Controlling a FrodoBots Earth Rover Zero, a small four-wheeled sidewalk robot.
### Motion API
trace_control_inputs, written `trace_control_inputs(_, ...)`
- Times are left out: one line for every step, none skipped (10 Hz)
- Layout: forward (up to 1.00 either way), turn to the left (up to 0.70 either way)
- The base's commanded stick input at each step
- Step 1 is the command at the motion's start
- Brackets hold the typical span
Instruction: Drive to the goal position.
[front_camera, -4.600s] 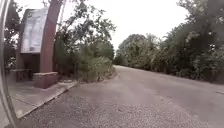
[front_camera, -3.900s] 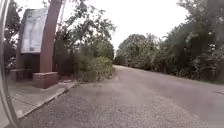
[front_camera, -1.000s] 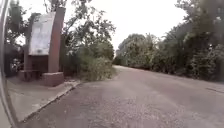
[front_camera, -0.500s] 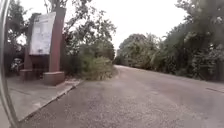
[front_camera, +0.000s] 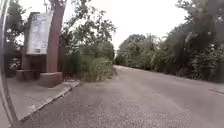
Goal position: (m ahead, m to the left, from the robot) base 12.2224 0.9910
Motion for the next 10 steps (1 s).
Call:
trace_control_inputs(0.7, 0.0)
trace_control_inputs(0.7, 0.0)
trace_control_inputs(0.7, 0.0)
trace_control_inputs(0.7, 0.0)
trace_control_inputs(0.7, 0.0)
trace_control_inputs(0.7, 0.0)
trace_control_inputs(0.7, 0.0)
trace_control_inputs(0.7, 0.0)
trace_control_inputs(0.7, 0.0)
trace_control_inputs(0.7, 0.0)
